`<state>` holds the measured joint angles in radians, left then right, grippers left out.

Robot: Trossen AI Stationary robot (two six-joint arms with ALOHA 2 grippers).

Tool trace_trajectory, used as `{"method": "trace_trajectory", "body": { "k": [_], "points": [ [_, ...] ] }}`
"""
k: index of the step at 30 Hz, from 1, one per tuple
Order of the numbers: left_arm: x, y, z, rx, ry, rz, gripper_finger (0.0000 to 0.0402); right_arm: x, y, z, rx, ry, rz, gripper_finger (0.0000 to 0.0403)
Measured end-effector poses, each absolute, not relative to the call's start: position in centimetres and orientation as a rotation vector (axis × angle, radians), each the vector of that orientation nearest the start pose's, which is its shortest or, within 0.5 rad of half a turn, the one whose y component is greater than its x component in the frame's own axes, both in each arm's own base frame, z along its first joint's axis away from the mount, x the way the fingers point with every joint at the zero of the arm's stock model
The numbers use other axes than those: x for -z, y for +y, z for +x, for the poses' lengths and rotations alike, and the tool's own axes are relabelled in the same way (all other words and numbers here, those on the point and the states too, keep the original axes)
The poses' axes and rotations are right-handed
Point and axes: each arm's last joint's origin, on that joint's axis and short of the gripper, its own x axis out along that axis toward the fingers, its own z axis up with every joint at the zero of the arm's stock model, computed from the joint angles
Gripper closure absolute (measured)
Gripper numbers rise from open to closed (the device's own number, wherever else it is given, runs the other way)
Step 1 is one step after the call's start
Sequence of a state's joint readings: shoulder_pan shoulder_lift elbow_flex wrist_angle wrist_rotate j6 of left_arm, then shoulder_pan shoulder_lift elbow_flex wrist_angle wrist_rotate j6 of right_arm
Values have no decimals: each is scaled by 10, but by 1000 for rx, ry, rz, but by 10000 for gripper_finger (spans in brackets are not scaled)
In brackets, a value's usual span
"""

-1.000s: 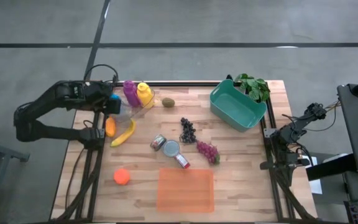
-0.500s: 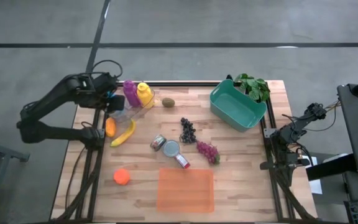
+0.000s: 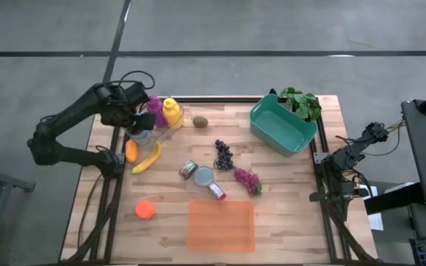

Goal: Pick & Place Food Item
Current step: Put the transparent water bottle into the transparent bin

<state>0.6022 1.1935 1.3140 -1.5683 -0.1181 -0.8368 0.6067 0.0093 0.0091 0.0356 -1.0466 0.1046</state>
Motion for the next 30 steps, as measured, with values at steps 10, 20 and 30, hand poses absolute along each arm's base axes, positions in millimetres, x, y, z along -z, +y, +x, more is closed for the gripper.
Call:
{"method": "trace_trajectory", "body": {
  "k": [10,20,30],
  "points": [
    [-340,102,142,-1181,1125,-1015,84,-169,68,54,-1653,48,71,395],
    [-331,104,145,-1182,1122,-1018,84,-169,68,54,-1653,48,71,395],
    [-319,106,148,-1169,1119,-1026,84,-169,68,54,-1653,48,71,395]
  ]
}}
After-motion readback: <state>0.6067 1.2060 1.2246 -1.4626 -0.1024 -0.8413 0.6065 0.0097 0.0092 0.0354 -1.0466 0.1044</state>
